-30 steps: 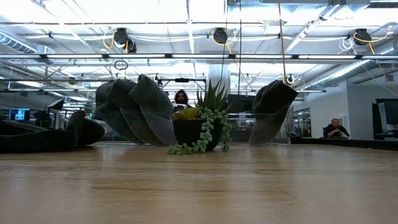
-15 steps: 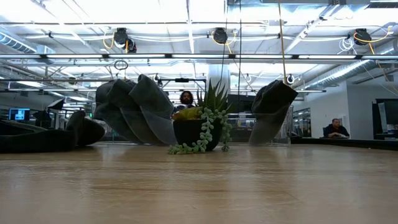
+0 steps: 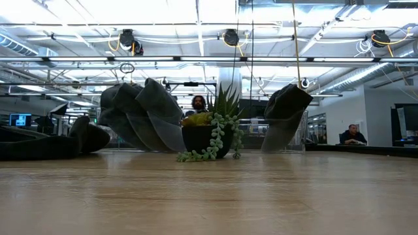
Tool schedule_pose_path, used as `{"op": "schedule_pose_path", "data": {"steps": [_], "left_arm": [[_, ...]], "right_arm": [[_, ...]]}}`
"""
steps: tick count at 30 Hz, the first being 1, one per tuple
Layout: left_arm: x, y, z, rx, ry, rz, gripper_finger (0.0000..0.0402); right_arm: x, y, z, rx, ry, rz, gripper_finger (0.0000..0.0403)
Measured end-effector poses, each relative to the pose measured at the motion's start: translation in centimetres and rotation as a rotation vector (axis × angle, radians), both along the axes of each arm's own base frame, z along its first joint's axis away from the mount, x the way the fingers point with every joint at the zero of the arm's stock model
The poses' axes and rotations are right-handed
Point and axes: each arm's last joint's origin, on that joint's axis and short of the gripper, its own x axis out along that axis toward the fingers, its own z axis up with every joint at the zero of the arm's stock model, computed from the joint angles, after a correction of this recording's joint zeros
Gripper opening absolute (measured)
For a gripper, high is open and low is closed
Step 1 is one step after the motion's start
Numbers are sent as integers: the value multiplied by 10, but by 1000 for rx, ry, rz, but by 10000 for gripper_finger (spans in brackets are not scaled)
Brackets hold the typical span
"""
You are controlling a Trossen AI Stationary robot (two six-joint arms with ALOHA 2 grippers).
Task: Pick & Place hat
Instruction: Put the right black cap into the right transparent bin
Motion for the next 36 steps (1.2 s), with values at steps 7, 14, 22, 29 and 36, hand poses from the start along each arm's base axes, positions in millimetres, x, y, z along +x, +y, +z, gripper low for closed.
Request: {"op": "schedule_pose_path", "data": {"steps": [7,14,22,29,36], "left_arm": [[-2,-1,2,10,-15,-34,13],[-2,-2,2,9,-10,-53,9],[-4,-4,1,22,-6,-141,9],[-8,-1,-4,-31,74,-271,8],[-12,7,-21,-84,247,-262,8]], "right_arm": [[0,-1,0,7,7,-10,1],[1,-2,-2,56,37,1,32],[-5,-3,-16,178,305,149,131],[-37,0,-11,238,444,273,201],[-79,-8,7,317,374,101,215]]}}
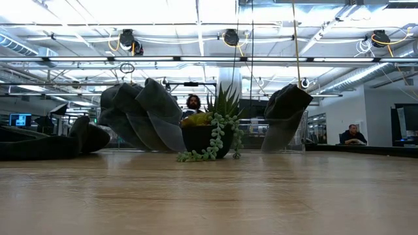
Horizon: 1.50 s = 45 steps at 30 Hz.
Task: Pick & Place hat
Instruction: Put the right black cap into the right transparent bin
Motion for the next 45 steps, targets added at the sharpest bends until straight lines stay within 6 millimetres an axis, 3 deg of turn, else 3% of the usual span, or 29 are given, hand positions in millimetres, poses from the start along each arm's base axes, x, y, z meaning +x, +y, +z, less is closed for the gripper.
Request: {"op": "schedule_pose_path", "data": {"steps": [4,8,21,27,31,37,45], "left_arm": [[-3,4,-8,-4,79,25,8],[-4,7,-13,-11,138,53,8],[-4,8,-20,-9,212,103,8],[-5,9,-22,-11,238,118,8],[-5,9,-22,-9,244,126,8],[-5,9,-22,-7,243,125,8],[-5,9,-22,-9,243,125,9]], "right_arm": [[-14,-6,4,15,-8,-161,209],[-16,-11,5,21,-14,-205,210],[30,-17,-12,26,32,-96,217],[38,-17,-11,33,4,-68,212],[38,-17,-11,57,7,-66,171],[38,-17,-12,35,5,-68,27],[38,-17,-13,63,31,-66,13]]}}
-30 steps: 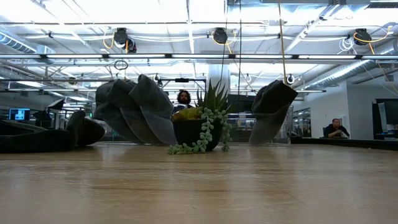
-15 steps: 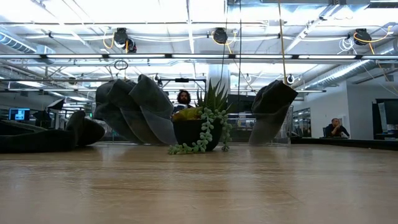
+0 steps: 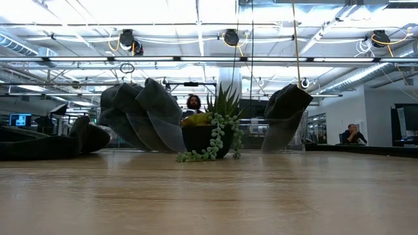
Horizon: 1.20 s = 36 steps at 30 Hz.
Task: Pick & Place hat
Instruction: Put the right black cap into the right transparent bin
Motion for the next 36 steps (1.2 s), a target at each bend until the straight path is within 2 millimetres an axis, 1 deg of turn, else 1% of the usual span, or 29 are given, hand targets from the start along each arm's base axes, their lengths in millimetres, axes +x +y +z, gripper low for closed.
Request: {"op": "schedule_pose_path", "data": {"steps": [2,6,9,11,16,19,21,26,28,36], "left_arm": [[0,0,0,1,-1,-2,22],[-3,3,-1,18,8,9,69],[-8,9,-4,22,49,35,98],[-13,13,-9,22,107,73,113],[-26,25,-21,46,287,219,135],[-32,28,-26,37,366,252,142],[-33,29,-27,33,377,257,144],[-33,29,-23,44,336,260,144],[-32,29,-22,48,315,262,145],[-31,30,-21,49,305,262,145]], "right_arm": [[-3,0,2,42,1,4,13],[-15,1,8,95,-21,-18,13],[-23,2,12,100,-31,-39,13],[-29,3,14,99,-33,-45,13],[-45,2,15,207,-5,-144,13],[-52,1,13,259,23,-234,13],[-54,0,14,240,13,-272,13],[-52,-5,13,128,6,-407,13],[-47,-9,11,87,20,-468,13],[-26,-32,-5,21,112,-764,13]]}}
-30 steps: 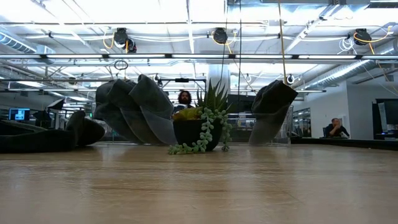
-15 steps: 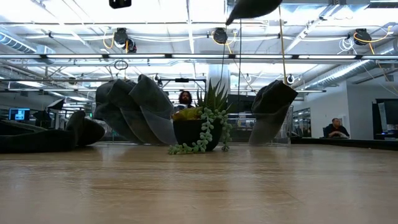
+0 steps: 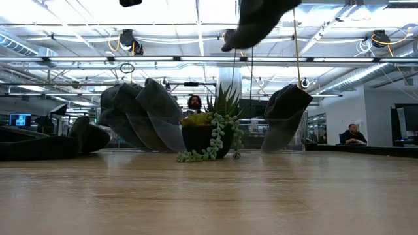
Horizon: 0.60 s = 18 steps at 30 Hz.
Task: Pick & Place hat
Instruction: Put the right black cap into the right transparent bin
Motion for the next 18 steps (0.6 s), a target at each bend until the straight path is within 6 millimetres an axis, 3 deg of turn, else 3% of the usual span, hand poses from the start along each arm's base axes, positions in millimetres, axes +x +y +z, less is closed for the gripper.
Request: {"op": "schedule_pose_path", "data": {"steps": [7,18], "left_arm": [[0,0,0,-10,-3,-10,145],[0,-1,0,-14,-5,-14,145]], "right_arm": [[10,-28,-20,13,158,-171,13],[36,-63,-62,140,355,-268,13]]}}
